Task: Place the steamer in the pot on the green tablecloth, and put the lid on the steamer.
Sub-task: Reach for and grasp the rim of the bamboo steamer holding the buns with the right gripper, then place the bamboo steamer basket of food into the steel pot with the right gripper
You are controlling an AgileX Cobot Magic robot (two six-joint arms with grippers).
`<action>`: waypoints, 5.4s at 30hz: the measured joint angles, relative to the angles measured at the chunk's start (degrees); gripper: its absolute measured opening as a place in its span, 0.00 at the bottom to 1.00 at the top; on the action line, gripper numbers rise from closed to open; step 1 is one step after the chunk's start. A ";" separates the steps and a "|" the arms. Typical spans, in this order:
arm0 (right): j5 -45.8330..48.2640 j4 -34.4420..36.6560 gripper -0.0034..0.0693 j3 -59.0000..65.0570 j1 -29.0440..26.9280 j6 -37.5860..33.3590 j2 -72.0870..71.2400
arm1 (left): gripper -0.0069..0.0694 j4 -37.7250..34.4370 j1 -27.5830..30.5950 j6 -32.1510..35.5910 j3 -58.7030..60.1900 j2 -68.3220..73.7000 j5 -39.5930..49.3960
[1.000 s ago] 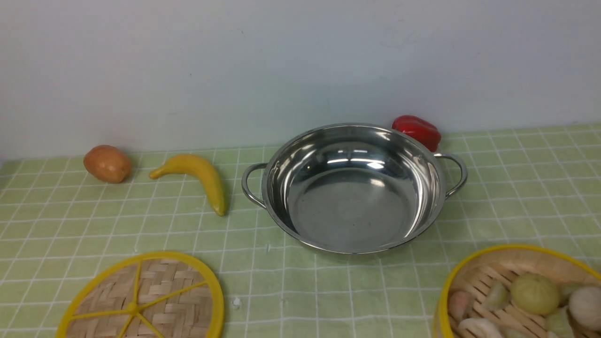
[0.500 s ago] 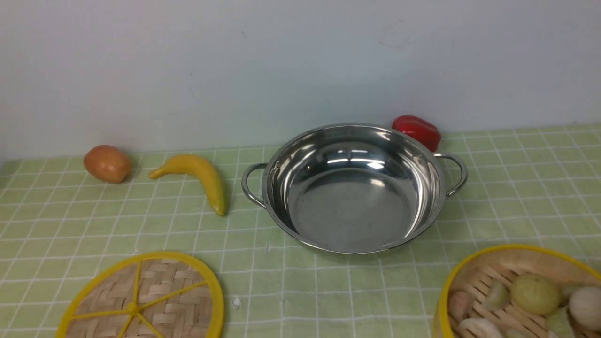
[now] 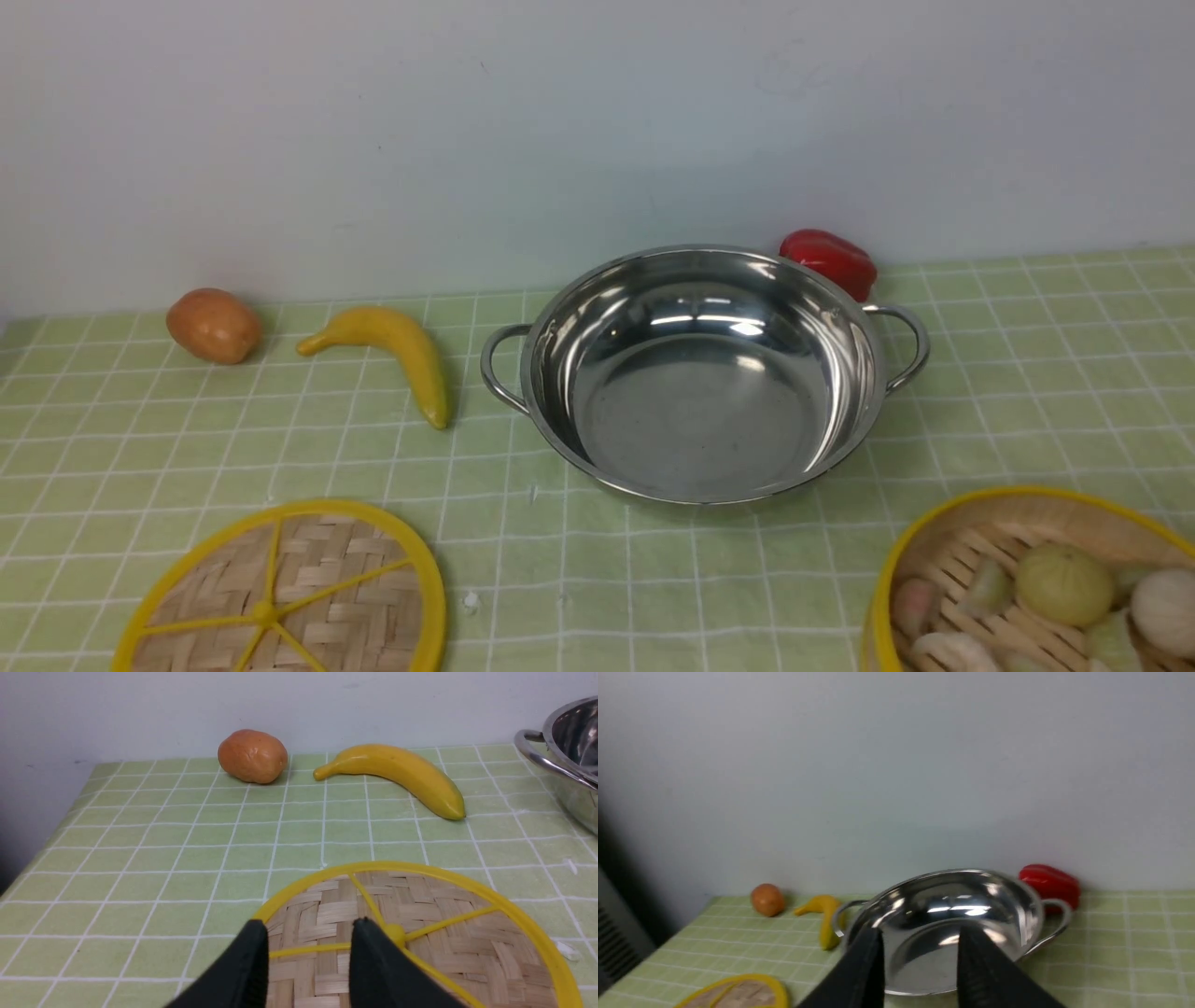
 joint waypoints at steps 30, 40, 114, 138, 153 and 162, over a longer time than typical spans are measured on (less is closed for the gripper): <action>21.50 -1.77 0.38 -6.74 6.19 -24.93 53.36 | 0.41 0.00 0.00 0.00 0.00 0.00 0.00; 16.22 -21.60 0.50 -10.95 24.95 -8.10 65.77 | 0.41 0.00 0.00 0.00 0.00 0.00 0.00; 18.52 -36.01 0.13 -66.34 32.18 -31.92 111.59 | 0.41 0.00 0.00 0.06 0.00 0.00 0.00; 16.08 -37.58 0.31 -68.05 32.18 -32.12 122.82 | 0.41 -0.05 0.00 0.06 0.00 0.00 0.00; 17.08 -39.48 0.80 -69.63 32.20 -29.28 118.89 | 0.41 -0.10 0.00 0.06 0.00 0.00 0.00; 24.83 -40.69 0.65 -80.07 32.20 -20.81 114.72 | 0.41 -0.10 0.00 0.06 0.00 0.00 0.00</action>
